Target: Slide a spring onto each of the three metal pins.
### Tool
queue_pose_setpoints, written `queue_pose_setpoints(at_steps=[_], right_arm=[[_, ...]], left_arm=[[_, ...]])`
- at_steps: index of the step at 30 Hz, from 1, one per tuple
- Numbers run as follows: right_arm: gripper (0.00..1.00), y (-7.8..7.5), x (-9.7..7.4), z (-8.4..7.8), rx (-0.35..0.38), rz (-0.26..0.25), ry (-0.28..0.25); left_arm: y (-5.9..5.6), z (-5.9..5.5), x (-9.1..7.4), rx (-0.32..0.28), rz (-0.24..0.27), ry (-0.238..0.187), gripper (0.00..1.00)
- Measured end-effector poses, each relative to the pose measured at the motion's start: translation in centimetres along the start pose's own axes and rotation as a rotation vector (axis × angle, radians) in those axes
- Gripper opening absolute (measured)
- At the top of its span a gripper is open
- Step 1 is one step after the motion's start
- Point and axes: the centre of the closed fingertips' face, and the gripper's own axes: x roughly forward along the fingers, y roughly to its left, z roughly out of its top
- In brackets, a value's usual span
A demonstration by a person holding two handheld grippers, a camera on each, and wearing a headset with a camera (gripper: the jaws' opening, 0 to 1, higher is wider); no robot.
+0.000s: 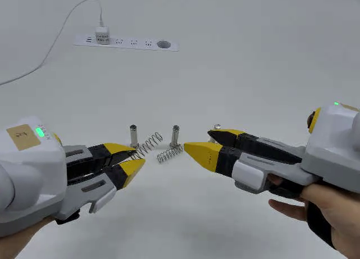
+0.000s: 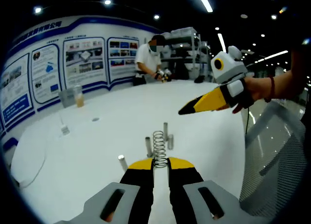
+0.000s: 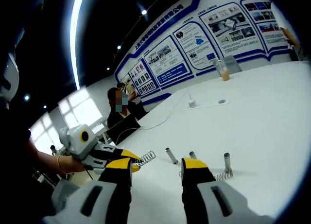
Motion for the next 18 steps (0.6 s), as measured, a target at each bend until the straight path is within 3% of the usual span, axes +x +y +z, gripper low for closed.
queue_pose_setpoints(at_steps=[9,13,18], right_arm=[[0.35,1.5,0.5,0.5,0.110,0.076,-0.037],[0.32,2.1,0.8,0.8,0.186,0.111,-0.060],[0.29,2.5,1.1,0.9,0.221,0.134,-0.060]], left_arm=[[-1.5,1.9,-0.5,0.025,-0.023,-0.081,0.10],[-1.9,2.7,-0.8,0.056,-0.021,-0.117,0.10],[-2.2,3.5,-1.1,0.069,-0.026,-0.155,0.10]])
